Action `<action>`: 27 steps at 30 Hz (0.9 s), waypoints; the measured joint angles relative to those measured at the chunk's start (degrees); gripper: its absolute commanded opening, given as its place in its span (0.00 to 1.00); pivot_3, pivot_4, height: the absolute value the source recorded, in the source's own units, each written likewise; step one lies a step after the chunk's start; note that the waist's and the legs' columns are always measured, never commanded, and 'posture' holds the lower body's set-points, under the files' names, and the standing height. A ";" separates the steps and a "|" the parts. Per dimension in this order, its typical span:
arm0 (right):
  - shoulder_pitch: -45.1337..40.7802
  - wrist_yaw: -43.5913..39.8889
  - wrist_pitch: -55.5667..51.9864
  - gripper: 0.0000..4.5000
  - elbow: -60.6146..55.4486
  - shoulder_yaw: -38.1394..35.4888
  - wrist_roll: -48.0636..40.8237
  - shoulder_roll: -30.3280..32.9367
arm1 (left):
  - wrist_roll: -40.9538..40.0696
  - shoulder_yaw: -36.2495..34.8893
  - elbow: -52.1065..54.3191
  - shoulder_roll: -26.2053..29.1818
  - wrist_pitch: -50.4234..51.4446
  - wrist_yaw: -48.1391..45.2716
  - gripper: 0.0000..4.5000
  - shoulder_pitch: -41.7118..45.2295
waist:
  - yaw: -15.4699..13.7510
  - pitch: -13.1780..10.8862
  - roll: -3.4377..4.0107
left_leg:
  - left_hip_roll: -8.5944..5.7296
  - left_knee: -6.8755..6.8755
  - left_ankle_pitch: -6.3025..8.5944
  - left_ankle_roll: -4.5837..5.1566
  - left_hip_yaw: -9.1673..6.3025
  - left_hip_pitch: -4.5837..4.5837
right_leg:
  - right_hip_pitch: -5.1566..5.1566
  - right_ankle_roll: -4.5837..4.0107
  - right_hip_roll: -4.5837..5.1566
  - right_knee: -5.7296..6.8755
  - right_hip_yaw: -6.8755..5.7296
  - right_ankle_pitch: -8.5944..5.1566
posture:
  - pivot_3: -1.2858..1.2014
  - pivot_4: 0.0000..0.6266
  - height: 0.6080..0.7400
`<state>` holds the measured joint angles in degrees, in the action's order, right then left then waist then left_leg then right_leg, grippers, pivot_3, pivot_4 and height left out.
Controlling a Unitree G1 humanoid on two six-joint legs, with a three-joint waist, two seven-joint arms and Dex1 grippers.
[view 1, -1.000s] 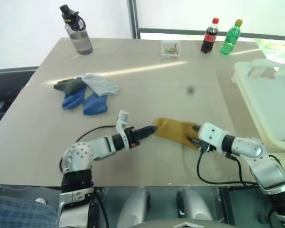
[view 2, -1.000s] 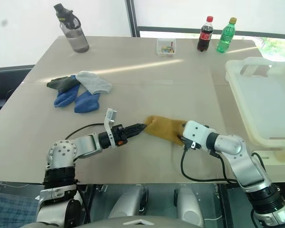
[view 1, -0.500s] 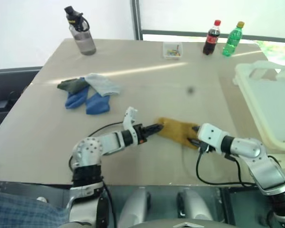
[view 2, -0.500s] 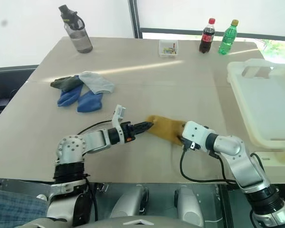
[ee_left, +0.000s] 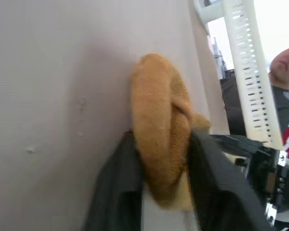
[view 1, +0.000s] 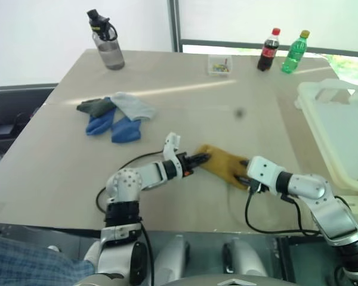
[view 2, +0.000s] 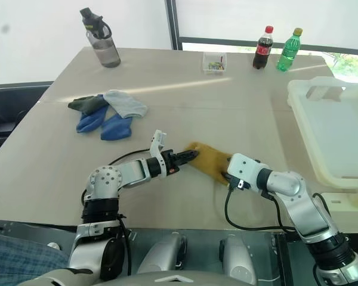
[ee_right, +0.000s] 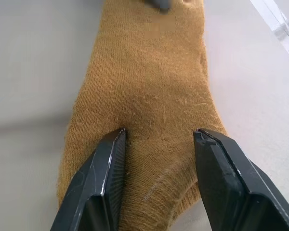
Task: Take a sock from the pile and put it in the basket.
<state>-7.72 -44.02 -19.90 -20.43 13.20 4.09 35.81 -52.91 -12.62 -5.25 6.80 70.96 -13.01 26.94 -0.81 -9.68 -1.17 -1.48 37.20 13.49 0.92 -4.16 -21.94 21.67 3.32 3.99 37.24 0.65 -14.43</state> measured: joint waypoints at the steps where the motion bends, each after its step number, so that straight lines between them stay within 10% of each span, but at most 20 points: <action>1: 0.00 0.00 -0.01 0.51 0.00 0.00 0.00 0.00 | 0.00 0.11 0.12 0.00 0.00 -0.13 0.03 0.04 | 0.00 0.05 0.08 | 0.00 -0.02 0.00 0.00 0.00 0.00 | -0.01 0.06 0.01 -0.02 0.00 0.03 | 0.52 0.24 1.00; 9: 0.11 0.00 -0.04 0.51 -0.23 0.09 -0.05 -0.06 | 4.94 5.97 4.17 2.26 -8.01 -6.79 0.01 -3.08 | 0.12 0.20 0.43 | 0.03 -0.13 0.01 -0.03 0.00 -0.07 | 0.03 0.04 -0.03 -0.18 -0.03 0.01 | 0.52 0.24 1.00; 27: 0.09 0.20 -0.08 0.51 -1.22 0.16 -0.21 -0.71 | 46.79 40.44 7.48 17.23 -54.96 -30.92 0.01 0.18 | 0.13 0.13 0.42 | 0.02 -0.61 -0.08 0.11 0.19 -0.93 | 1.02 -0.10 -0.04 -0.49 0.12 0.24 | 0.52 0.24 1.00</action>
<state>-7.63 -43.82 -19.99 -21.65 13.36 3.89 35.10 -6.12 27.82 2.23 24.03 16.01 -43.92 27.12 -0.67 -9.54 -0.76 -1.46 36.59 13.41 1.03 -3.97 -22.88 22.69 3.22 3.95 36.75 0.77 -14.19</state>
